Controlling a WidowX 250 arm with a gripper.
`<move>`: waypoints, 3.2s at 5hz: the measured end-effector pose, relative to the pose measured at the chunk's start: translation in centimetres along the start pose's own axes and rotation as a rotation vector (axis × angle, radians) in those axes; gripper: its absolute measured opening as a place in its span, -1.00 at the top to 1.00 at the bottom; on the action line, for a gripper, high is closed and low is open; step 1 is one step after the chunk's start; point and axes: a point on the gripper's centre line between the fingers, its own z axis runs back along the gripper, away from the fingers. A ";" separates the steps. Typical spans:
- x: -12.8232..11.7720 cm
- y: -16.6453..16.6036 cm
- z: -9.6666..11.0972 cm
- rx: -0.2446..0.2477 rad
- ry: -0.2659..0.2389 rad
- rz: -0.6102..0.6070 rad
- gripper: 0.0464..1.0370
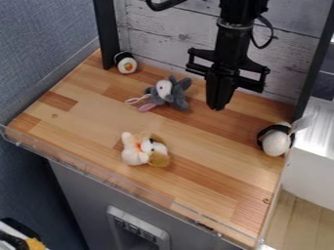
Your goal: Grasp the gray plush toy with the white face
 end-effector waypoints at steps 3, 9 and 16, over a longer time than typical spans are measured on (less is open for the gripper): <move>3.5 5.3 0.6 0.005 -0.008 -0.525 -0.49; 4.1 10.3 -3.5 0.027 -0.028 -1.007 -0.92; 6.0 9.5 -5.1 0.046 -0.013 -1.122 -0.15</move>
